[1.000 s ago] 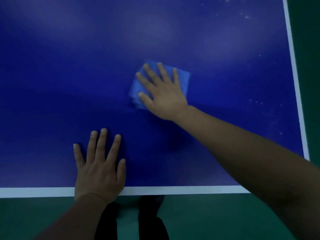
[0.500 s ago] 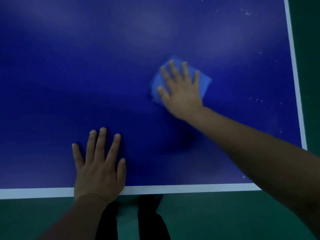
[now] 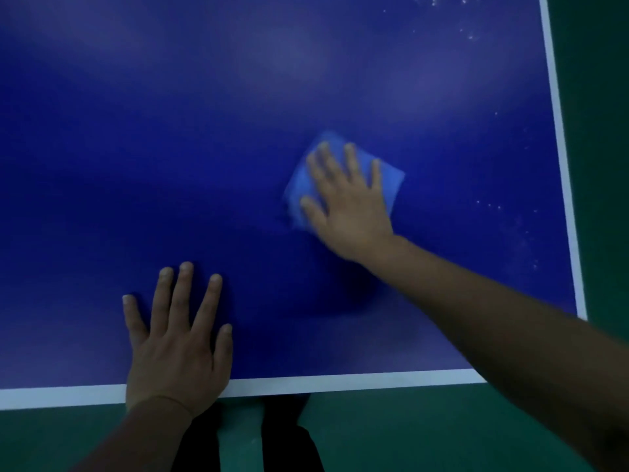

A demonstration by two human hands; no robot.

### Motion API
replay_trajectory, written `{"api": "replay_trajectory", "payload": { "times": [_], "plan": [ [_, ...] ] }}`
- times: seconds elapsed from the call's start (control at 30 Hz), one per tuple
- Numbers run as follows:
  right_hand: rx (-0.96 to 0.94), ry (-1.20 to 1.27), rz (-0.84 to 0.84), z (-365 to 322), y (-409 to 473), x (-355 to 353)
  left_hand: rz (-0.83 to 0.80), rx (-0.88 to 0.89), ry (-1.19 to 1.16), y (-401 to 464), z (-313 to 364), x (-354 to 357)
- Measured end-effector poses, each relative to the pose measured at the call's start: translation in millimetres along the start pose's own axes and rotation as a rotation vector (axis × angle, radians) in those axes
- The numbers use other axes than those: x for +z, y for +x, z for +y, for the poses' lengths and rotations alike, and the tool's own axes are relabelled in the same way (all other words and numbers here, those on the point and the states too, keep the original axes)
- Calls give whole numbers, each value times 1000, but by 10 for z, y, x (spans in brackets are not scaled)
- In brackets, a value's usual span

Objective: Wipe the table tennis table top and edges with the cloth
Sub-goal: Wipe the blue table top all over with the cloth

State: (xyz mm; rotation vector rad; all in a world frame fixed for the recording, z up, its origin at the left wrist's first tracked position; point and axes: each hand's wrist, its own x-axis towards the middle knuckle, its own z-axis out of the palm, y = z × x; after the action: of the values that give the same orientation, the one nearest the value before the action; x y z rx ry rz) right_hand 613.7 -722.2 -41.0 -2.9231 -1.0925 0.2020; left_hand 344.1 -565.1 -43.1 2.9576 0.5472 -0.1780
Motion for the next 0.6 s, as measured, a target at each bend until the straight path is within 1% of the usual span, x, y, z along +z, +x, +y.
{"api": "replay_trajectory", "payload": {
  "times": [0.03,0.07,0.1,0.17,0.23,0.27,0.33,0.4,0.43,0.5,0.57,0.6],
  "plan": [
    [-133,-15,-57,-4,-50,-7,4,0,-2,3,1,-3],
    [-180,-15,-88,145,0,-43,4,3,-2,6,2,-3],
    [-143,-24,-76,364,120,-91,2,4,2,11,3,-4],
    [52,-66,-48,888,432,-199,2,0,16,17,1,-7],
    [220,-20,-71,1361,589,-281,-1,0,12,15,3,-3],
    [245,4,-66,1477,566,-306,2,1,-1,18,5,-4],
    [213,10,-50,1460,352,-261,10,4,-16,24,6,-13],
    [79,-32,-47,1264,-133,-155,13,4,-35,23,5,-20],
    [-28,-48,-56,1128,-453,-104,14,-1,-44,23,5,-20],
    [-300,-71,-73,941,-1111,25,4,-7,-37,23,4,-16],
    [-508,-85,-110,984,-1317,20,-5,-10,-29,20,9,-18],
    [-544,-90,-124,1071,-1213,-6,-7,-10,-28,22,12,-20]
  ]
}}
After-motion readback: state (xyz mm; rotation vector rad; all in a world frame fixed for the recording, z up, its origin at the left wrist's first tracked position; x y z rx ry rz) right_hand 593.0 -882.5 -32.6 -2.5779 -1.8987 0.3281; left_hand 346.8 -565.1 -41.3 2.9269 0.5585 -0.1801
